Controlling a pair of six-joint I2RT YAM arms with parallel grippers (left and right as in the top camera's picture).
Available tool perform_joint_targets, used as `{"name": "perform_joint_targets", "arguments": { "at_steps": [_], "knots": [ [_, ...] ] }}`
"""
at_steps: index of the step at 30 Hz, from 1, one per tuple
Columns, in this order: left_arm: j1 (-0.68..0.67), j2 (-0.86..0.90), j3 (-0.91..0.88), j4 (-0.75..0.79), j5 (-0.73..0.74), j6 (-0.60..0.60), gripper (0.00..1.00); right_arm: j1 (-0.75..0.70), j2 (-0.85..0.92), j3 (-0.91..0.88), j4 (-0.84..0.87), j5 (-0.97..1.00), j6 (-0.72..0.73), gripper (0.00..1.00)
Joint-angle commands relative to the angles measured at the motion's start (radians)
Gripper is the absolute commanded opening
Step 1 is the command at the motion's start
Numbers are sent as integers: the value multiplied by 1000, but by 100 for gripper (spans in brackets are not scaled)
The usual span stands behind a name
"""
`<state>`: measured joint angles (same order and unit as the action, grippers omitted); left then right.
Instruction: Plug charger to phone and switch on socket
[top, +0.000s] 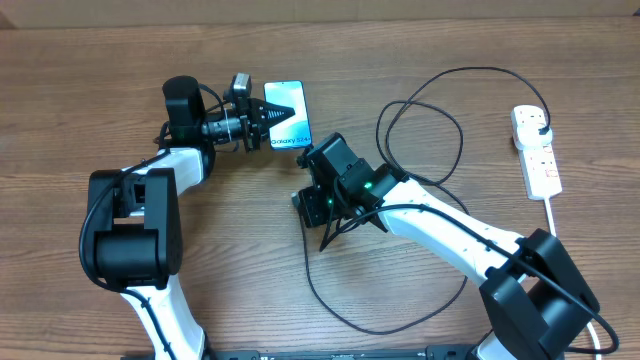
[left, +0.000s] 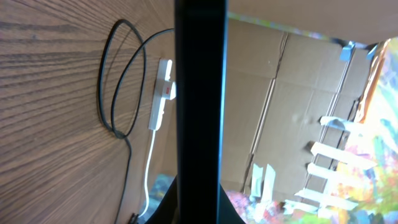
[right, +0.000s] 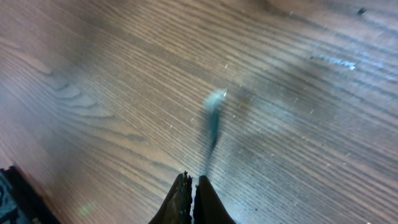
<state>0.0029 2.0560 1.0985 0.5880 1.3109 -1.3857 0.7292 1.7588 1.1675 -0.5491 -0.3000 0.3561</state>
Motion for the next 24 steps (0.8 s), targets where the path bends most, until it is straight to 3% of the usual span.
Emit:
{"name": "perform_joint_targets", "arguments": {
  "at_steps": [1, 5, 9, 13, 14, 16, 24],
  "knots": [
    [10, -3, 19, -13, 43, 85, 4, -22, -37, -25, 8, -50, -30, 4],
    [10, -3, 18, -78, 39, 135, 4, -40, -48, -50, 20, -80, -49, 4],
    [11, -3, 18, -111, 29, 171, 4, -44, -48, -50, 15, 25, -51, 4],
    [33, -3, 18, -111, 1, 164, 4, -31, -47, -50, 80, 46, -85, 36],
    [39, -3, 18, -114, 0, 159, 4, -20, -45, -50, 98, 73, -94, 50],
    [52, -3, 18, -113, 2, 151, 4, 5, -33, -50, 125, 146, -100, 59],
    [71, -3, 18, -113, 24, 152, 4, 97, 100, -50, 161, 326, -183, 61]
  ]
}}
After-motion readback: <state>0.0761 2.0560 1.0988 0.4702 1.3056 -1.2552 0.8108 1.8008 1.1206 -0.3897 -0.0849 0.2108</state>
